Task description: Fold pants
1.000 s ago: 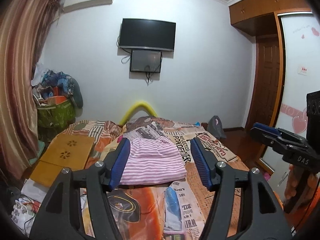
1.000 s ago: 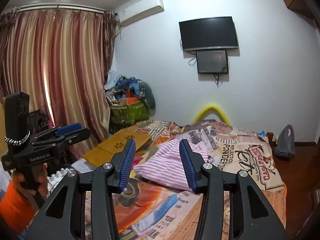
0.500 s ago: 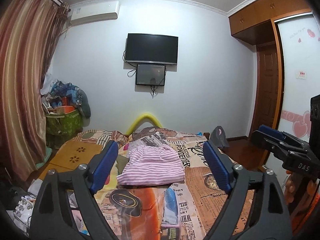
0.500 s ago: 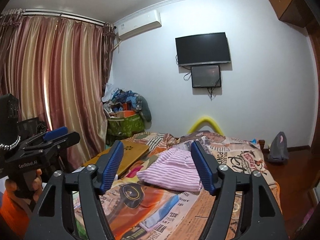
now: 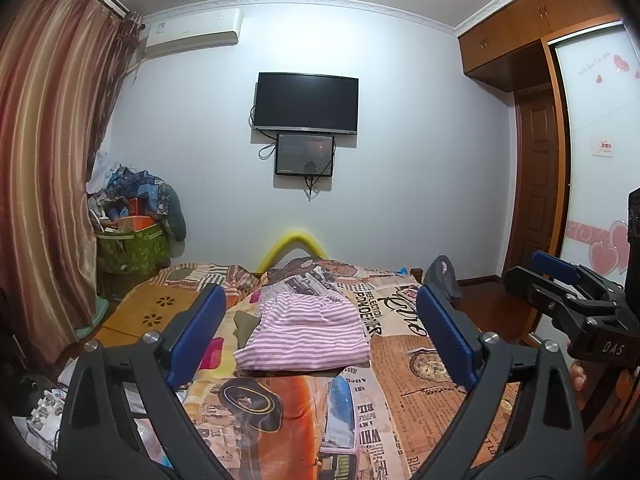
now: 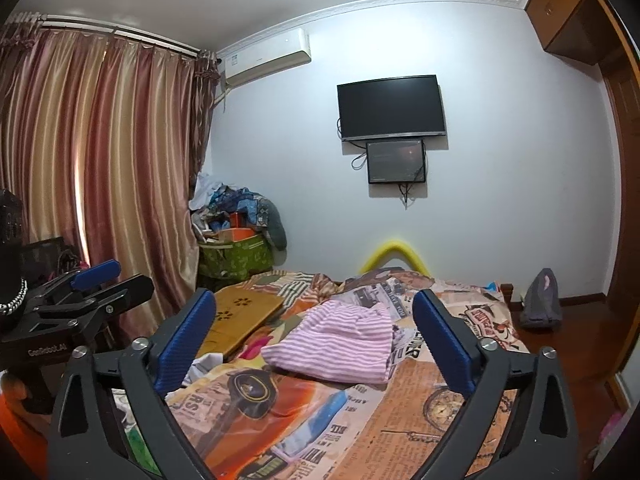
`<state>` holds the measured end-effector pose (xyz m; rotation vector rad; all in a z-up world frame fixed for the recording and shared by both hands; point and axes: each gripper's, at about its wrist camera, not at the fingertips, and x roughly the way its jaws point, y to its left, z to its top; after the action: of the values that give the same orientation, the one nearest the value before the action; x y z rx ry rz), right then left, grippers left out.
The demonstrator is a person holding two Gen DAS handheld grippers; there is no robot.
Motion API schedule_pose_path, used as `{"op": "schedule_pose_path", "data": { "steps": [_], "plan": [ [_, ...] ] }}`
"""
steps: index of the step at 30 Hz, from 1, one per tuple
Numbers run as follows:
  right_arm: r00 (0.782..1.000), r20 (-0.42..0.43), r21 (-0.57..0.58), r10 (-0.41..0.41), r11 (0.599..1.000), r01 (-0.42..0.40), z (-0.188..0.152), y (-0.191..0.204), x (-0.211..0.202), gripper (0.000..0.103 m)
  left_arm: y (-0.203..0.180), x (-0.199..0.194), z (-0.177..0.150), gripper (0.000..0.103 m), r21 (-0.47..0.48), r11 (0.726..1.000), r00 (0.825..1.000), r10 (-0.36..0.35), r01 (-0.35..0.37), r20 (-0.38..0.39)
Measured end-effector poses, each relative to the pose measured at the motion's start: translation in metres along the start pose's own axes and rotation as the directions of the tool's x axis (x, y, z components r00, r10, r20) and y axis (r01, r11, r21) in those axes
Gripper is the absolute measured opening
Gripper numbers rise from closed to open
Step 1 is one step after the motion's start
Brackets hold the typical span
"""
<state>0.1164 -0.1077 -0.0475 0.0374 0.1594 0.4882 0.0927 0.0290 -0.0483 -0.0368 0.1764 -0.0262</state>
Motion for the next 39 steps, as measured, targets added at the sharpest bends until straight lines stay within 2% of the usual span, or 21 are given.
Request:
{"op": "schedule_pose_path", "data": {
  "steps": [39],
  "plan": [
    [0.999,-0.021,-0.004,-0.03,1.0,0.03,-0.0014,0.0031,-0.0041,0.102,-0.0048,0.0073,-0.0051,0.102,-0.007,1.0,1.0,-0.006,0.006,-0.015]
  ]
}}
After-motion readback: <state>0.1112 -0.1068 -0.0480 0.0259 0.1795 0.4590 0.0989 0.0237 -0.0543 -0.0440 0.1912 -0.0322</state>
